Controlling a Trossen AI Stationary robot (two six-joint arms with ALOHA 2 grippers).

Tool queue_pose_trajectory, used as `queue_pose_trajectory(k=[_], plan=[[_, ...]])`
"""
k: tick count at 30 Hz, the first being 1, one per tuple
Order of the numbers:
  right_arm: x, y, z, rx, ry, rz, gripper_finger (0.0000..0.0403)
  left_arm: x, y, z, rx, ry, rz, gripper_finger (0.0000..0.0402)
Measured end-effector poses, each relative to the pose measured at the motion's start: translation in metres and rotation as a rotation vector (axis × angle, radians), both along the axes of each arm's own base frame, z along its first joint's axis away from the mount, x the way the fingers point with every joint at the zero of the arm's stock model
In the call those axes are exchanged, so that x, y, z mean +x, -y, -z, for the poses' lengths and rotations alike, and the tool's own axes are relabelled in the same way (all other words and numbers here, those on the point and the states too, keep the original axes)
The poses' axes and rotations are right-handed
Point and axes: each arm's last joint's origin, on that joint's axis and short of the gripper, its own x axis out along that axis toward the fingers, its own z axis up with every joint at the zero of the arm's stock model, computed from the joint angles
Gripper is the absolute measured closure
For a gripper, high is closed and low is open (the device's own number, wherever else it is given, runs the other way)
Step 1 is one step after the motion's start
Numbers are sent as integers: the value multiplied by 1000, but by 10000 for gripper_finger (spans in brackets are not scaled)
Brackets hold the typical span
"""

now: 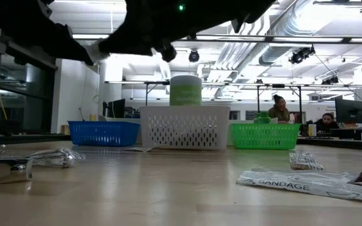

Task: Pick & Place Travel size toiletries
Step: Put the white bandage into the blue bin

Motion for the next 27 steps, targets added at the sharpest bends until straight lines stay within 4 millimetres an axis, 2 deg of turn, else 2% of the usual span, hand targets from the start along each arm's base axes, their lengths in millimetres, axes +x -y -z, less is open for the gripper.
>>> queue_pose_trajectory(k=[12,16,21,27], plan=[[8,-1,13,23,44,-38,399,0,0,0,1,1,0,103],[8,0,11,24,64,-59,399,1,1,-1,-12,10,11,107],[8,-1,10,12,72,-72,399,3,2,-3,-9,34,22,143],[8,-1,11,9,68,-73,399,3,3,-4,-30,40,38,214]])
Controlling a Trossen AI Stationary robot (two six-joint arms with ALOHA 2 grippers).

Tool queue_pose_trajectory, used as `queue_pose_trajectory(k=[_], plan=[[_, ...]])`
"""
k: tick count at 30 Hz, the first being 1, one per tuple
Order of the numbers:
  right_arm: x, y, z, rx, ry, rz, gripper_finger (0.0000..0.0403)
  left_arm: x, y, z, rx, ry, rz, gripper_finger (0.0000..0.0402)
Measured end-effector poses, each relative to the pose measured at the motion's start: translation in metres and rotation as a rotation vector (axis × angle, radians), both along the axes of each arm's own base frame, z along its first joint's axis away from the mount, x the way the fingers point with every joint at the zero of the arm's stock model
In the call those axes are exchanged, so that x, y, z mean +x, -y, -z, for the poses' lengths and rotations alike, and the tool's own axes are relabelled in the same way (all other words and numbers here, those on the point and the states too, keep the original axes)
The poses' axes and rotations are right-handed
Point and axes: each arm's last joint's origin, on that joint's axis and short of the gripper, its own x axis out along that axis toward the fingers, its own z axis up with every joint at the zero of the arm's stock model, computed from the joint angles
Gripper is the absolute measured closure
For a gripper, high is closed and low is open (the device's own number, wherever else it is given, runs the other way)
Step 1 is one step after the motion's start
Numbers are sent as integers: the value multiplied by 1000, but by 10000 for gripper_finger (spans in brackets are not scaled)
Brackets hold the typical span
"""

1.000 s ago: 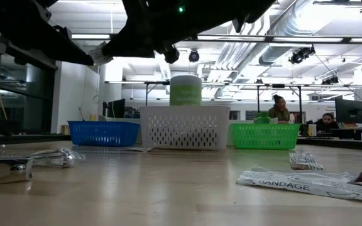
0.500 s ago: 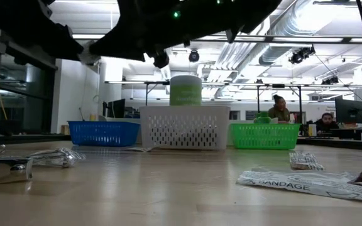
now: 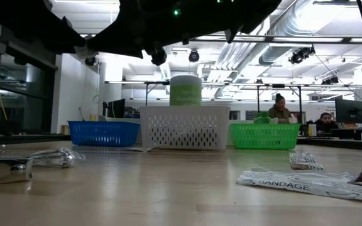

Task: Pick & Place Travel size toiletries
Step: Put the white bandage into the blue bin

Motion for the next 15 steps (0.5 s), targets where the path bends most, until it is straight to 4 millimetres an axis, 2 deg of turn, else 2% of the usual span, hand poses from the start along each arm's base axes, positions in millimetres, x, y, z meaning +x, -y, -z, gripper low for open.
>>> queue_pose_trajectory(k=[11,15], plan=[[0,-1,0,-1,-1,-3,399,0,1,0,-30,-1,5,359],[0,0,1,-2,-6,-4,399,0,1,1,-31,-11,17,396]])
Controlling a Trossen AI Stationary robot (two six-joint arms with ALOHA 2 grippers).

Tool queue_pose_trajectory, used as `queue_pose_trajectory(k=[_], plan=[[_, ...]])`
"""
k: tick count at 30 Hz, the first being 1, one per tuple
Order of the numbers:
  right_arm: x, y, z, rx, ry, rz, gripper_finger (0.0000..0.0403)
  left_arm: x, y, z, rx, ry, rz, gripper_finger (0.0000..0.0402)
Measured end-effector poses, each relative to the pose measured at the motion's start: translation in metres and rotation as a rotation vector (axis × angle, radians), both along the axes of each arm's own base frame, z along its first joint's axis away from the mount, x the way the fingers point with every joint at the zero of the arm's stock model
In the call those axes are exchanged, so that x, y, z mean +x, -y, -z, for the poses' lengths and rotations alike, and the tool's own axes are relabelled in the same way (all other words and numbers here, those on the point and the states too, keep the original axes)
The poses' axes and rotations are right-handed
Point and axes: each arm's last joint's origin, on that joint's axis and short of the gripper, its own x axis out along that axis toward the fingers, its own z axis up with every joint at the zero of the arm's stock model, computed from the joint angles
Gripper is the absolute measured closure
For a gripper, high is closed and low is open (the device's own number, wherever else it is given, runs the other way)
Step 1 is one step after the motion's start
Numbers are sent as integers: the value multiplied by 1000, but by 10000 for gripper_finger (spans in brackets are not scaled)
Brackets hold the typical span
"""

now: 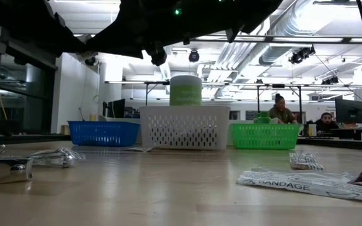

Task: Pick & Place Travel size toiletries
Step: Put the white bandage into the blue bin

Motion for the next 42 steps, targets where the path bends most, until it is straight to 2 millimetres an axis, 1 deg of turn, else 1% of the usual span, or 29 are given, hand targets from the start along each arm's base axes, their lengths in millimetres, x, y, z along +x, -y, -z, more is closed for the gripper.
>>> queue_pose_trajectory(k=[8,11,16,22,27,31,35,42], plan=[[0,0,0,-7,1,1,399,0,0,0,-7,-3,12,400],[0,0,0,-17,1,-2,388,0,0,0,-8,-3,12,400],[0,-1,0,-33,1,1,350,0,1,0,-8,-3,17,401],[0,-1,-1,-17,6,8,282,0,1,0,-6,-6,18,401],[-3,2,-10,48,-7,30,217,0,0,-1,-4,-5,13,401],[-6,2,-20,75,-1,29,177,-1,-1,2,16,-22,-1,401],[-9,2,-25,69,-15,44,157,-2,-2,4,40,-37,-32,401],[-24,6,-45,13,-68,206,154,-4,-7,6,82,-31,-166,402]])
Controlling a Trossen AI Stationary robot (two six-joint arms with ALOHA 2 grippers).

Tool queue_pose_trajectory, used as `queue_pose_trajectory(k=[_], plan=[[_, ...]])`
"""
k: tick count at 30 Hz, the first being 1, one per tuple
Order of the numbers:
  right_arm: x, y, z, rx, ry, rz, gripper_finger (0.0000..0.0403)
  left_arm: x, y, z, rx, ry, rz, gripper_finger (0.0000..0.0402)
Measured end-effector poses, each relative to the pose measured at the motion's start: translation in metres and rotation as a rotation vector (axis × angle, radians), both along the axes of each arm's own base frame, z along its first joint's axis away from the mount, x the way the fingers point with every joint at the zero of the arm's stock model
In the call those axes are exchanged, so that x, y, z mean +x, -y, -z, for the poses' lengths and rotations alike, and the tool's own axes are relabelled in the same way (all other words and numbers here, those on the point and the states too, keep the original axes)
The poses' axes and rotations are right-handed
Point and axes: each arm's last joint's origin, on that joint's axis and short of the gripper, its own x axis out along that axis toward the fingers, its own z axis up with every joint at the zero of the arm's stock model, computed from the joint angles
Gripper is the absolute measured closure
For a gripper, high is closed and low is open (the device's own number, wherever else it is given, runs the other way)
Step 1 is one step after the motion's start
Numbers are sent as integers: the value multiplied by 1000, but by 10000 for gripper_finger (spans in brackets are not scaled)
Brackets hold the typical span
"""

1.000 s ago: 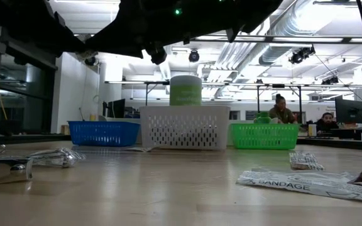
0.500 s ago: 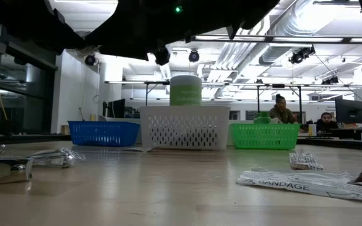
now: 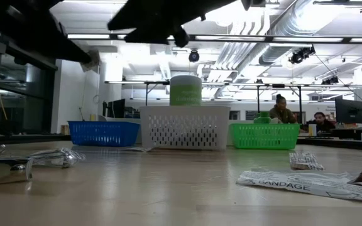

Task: Pick & Place Travel size toiletries
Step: Put the white bandage into the blue bin

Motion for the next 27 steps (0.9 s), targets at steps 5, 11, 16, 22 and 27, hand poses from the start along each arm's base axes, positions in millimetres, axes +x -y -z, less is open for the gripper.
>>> queue_pose_trajectory(k=[5,11,16,22,27], plan=[[-8,3,-12,8,-9,56,156,3,-18,4,45,-12,-180,402],[-9,3,-14,-1,-17,54,156,10,-54,9,48,-96,-343,402],[-10,4,-12,-1,-36,56,157,13,-88,14,-39,-176,-416,401],[-10,7,-10,-9,-52,65,156,11,-116,17,-94,-240,-455,401],[-10,7,-10,-7,-50,66,158,8,-131,19,-150,-268,-455,401]])
